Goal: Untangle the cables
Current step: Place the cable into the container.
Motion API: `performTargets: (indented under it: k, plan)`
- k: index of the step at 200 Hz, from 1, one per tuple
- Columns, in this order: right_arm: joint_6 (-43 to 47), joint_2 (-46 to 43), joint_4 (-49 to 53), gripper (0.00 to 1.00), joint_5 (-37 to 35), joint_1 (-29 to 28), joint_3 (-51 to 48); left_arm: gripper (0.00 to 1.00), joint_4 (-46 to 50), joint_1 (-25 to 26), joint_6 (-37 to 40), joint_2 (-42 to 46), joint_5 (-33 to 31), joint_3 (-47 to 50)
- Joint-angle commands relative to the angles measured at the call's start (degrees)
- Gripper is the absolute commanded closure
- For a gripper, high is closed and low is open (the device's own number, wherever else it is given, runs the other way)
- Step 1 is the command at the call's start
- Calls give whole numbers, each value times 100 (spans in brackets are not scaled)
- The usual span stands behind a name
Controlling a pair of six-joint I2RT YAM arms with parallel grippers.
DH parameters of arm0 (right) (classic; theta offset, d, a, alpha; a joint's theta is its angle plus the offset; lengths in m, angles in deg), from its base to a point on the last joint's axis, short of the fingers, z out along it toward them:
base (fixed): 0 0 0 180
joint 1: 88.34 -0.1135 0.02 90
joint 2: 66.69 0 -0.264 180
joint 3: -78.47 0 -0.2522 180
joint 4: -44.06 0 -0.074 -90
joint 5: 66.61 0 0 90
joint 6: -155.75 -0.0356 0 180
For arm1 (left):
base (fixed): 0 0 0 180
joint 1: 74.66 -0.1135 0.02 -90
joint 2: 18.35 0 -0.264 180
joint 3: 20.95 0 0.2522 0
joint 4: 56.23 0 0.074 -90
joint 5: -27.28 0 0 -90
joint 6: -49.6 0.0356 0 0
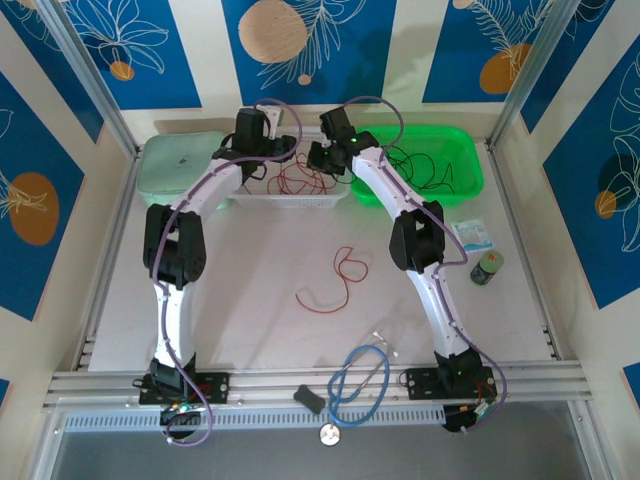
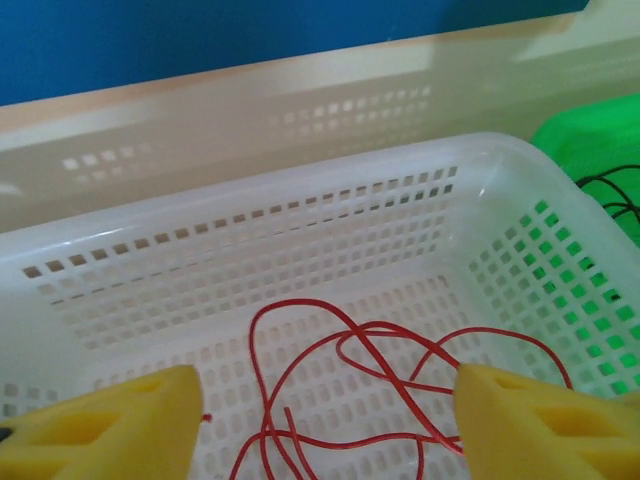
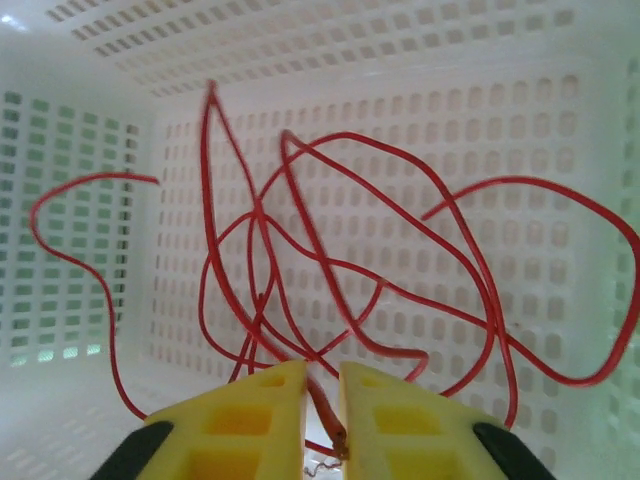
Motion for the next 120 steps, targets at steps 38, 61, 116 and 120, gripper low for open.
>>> performTargets:
  k: [38,61,116,120]
  plan:
    - [79,-210,436,51,-349,7,34,16,356,27,-4,709,611,-134]
    - [123,-373,491,47,-365,-11,-22,10,395,50,-32,1152,564,121]
    - [427,-1552,396,46,-828,-283,-1000,4,1096,112,-272,2551,439,892]
    - [453,-1747,317,46,-888,-311,-1197,4,1236,122,-299,2648,423,954]
